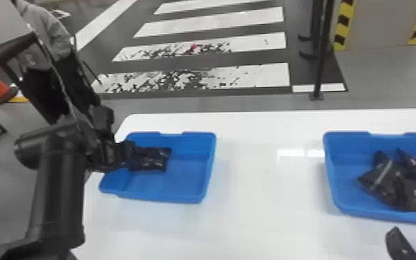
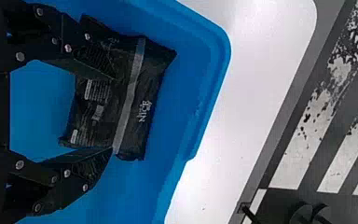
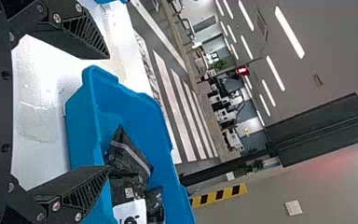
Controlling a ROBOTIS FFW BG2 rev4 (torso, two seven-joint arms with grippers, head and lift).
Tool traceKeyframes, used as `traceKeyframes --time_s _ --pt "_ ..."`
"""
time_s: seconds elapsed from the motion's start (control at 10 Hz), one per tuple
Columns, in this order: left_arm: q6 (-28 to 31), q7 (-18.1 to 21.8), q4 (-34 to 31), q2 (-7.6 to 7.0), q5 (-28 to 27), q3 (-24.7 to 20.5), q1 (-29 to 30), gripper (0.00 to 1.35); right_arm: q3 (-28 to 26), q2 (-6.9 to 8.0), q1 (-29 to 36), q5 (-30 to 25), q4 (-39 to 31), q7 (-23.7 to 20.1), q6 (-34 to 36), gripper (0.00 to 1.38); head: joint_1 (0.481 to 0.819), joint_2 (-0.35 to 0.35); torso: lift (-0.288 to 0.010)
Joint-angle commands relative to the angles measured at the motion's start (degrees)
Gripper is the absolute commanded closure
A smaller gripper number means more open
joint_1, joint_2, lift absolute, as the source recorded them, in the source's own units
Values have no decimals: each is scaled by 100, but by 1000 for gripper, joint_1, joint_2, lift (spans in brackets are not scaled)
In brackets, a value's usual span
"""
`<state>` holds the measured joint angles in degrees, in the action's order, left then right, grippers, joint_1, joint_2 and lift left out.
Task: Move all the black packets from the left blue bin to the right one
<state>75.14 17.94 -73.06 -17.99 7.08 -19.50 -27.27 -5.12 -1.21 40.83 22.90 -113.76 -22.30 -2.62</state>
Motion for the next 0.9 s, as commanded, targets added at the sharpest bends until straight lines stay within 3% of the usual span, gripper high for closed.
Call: traceKeyframes --time_s 0.0,0.2,0.4,0.6,0.7,0.8 --pt "150 -63 0 -3 -23 -4 -30 536 9 -2 -33 63 63 -29 51 199 695 275 -138" --pt "206 -203 57 -3 -251 -61 -72 756 -2 -2 -62 132 133 -73 107 206 695 281 -138" --pt "164 -282 183 -55 -674 -164 -157 820 -2 -11 -62 189 161 -108 149 213 695 308 -138" --pt "122 -291 296 -134 -686 -210 -114 874 -2 -20 -62 223 189 -134 191 219 695 340 -138" --pt "-145 -309 296 -99 -766 -141 -30 1223 -2 -28 -48 281 189 -143 191 226 695 350 -138" --pt "-497 -309 296 -38 -754 -221 54 1233 -2 -28 -62 303 203 -160 219 233 695 350 -138"
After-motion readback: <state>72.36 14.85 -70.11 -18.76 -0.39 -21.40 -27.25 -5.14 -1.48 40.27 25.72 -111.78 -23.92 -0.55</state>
